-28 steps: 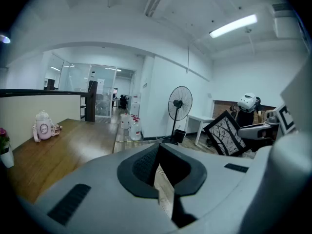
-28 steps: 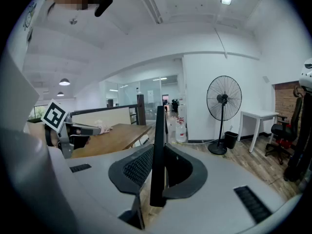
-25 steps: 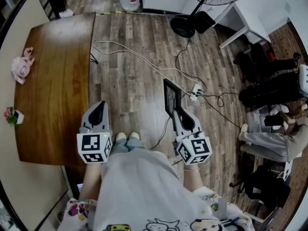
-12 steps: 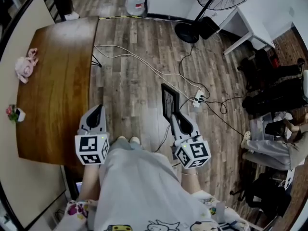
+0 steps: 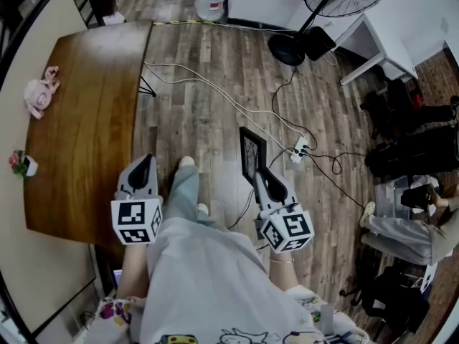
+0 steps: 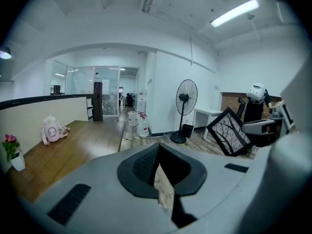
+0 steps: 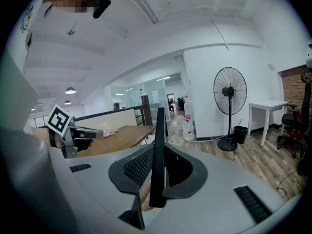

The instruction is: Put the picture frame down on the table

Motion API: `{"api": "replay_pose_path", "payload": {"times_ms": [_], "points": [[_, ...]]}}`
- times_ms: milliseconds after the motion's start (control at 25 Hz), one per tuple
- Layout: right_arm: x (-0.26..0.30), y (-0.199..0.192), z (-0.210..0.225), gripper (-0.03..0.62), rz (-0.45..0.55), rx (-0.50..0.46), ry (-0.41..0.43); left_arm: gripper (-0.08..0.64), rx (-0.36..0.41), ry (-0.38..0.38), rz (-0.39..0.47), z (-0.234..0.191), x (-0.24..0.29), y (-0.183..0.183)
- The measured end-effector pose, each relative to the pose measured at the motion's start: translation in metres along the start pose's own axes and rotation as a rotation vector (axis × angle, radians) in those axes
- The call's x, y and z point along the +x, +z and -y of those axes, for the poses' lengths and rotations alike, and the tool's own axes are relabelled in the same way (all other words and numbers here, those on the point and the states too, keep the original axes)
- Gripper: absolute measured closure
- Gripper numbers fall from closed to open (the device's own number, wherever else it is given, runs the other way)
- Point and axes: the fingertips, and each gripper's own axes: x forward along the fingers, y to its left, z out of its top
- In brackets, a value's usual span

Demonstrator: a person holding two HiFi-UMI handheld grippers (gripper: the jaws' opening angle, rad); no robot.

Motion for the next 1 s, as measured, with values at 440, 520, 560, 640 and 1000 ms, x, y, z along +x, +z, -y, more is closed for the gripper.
{"api": "replay_pose_path", "payload": {"times_ms": [440, 520, 560, 640, 1000], "points": [[0.115, 0.038, 0.023, 0.531, -0.031, -0.017, 0.046, 0.556, -0.021, 0.041, 0.008, -0.055, 0.089, 0.046], [0.137, 0.046, 0.026, 0.531, -0.037, -0.011, 0.048, 0.557, -0.022, 0.043, 0.008, -0.067, 0.108, 0.056], [0.147, 0.049, 0.029, 0.531, -0.039, -0.003, 0.046, 0.557, -0.020, 0.043, 0.010, -0.071, 0.117, 0.062], [0.165, 0.056, 0.035, 0.531, -0.043, 0.012, 0.042, 0.557, -0.018, 0.042, 0.011, -0.079, 0.135, 0.073], [0.232, 0.086, 0.036, 0.531, -0.050, -0.004, 0.043, 0.557, -0.030, 0.051, 0.009, -0.122, 0.184, 0.099]]}}
